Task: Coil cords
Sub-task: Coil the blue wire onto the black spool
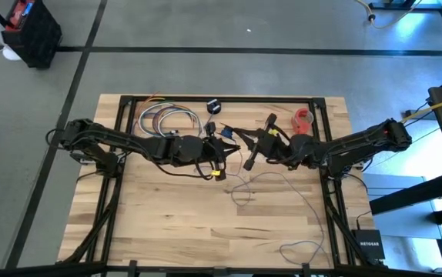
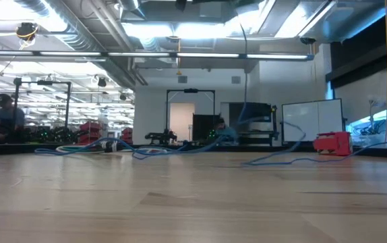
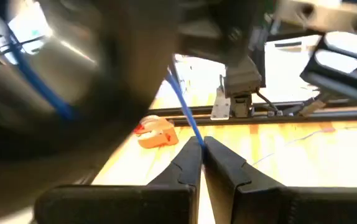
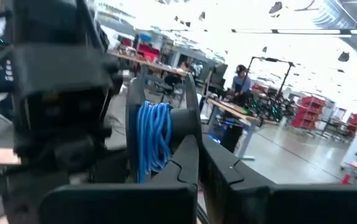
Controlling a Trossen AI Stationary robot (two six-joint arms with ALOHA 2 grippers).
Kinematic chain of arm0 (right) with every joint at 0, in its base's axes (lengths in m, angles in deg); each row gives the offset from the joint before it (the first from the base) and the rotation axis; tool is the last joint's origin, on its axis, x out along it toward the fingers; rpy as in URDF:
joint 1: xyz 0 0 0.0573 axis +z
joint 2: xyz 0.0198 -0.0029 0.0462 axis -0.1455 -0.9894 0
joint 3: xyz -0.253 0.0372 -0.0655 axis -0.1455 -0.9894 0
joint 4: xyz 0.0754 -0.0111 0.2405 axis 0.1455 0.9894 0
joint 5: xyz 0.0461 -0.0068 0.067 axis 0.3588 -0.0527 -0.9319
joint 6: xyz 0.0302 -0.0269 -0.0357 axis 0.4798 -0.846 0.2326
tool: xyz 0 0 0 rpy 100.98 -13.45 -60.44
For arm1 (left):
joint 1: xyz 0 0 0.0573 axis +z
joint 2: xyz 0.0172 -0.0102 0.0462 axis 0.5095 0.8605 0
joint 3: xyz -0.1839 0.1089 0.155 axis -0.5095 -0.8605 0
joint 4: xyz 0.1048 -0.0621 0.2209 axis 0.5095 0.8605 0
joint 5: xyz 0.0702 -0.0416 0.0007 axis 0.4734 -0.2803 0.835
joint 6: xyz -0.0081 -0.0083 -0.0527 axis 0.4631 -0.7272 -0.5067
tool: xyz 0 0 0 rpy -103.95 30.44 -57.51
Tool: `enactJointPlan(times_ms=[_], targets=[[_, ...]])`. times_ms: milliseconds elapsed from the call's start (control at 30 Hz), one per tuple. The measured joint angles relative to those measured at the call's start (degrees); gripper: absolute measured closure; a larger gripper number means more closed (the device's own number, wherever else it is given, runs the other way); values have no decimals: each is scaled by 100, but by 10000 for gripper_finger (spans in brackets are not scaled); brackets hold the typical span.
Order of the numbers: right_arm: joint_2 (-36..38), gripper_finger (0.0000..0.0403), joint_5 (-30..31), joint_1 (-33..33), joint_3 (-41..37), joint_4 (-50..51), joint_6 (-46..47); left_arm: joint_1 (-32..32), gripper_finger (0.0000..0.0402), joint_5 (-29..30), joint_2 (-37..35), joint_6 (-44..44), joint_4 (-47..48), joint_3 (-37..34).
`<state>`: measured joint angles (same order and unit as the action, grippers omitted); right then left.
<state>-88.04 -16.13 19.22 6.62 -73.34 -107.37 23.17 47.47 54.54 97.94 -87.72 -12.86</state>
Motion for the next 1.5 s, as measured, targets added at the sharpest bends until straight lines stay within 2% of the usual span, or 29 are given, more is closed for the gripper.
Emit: enactJointPlan(times_ms=[200, 433, 600, 900, 1067, 1267, 1500], targets=[[4, 397, -86, 0, 172, -63, -106, 7, 386, -28, 4, 133, 139, -19], [180, 397, -38, 4, 362, 191, -169, 28, 310, -28, 13, -137, 708, -28], [442, 397, -27, 4, 456, 424, -170, -11, 270, 0, 11, -211, 727, -33], [609, 397, -58, 4, 447, 870, -147, 164, 261, -901, 10, -259, -1563, -1152], [603, 397, -164, 2, 439, 896, -144, 429, 261, -1656, 328, -622, -2411, -1364], [603, 397, -215, 4, 439, 922, -144, 557, 261, -2285, 701, -857, -2743, -1346], [603, 397, -215, 4, 437, 975, -146, 560, 261, -2312, 710, -896, -3065, -1342]])
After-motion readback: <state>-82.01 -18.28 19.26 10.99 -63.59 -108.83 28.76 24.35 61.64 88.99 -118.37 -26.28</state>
